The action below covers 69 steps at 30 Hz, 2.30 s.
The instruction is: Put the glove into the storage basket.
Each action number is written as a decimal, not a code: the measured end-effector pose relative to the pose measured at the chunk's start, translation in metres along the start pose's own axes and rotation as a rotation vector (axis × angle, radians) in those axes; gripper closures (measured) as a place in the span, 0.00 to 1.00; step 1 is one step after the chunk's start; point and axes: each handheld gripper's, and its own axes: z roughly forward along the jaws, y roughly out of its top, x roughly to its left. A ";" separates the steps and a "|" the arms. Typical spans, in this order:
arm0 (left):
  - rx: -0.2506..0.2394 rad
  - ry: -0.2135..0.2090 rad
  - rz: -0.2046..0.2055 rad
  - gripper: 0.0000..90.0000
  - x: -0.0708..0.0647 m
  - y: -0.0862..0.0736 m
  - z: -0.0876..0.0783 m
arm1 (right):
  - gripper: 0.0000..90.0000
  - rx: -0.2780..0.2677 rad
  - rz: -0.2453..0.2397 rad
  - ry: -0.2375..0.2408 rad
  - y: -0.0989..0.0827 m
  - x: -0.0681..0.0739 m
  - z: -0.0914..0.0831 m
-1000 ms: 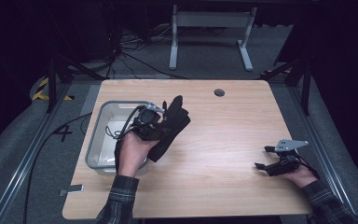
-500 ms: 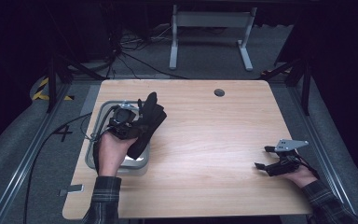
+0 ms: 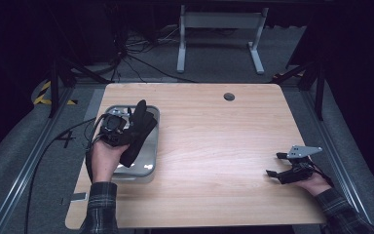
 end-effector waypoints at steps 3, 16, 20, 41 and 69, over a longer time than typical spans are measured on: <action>0.029 0.015 0.002 0.75 0.005 -0.004 0.009 | 0.14 0.000 0.000 0.000 0.000 0.000 0.000; 0.138 0.027 -0.011 0.74 0.016 -0.012 0.037 | 0.14 0.000 0.000 0.001 0.000 0.000 0.000; 0.156 0.022 -0.023 0.70 0.020 -0.016 0.043 | 0.14 0.000 0.000 0.001 0.000 0.000 0.000; 0.020 0.046 -0.046 0.20 0.020 -0.013 0.027 | 0.14 -0.001 0.000 0.001 0.000 0.000 0.000; -0.103 -0.061 0.017 0.16 -0.037 0.018 0.009 | 0.14 -0.001 0.001 0.001 0.000 0.000 0.000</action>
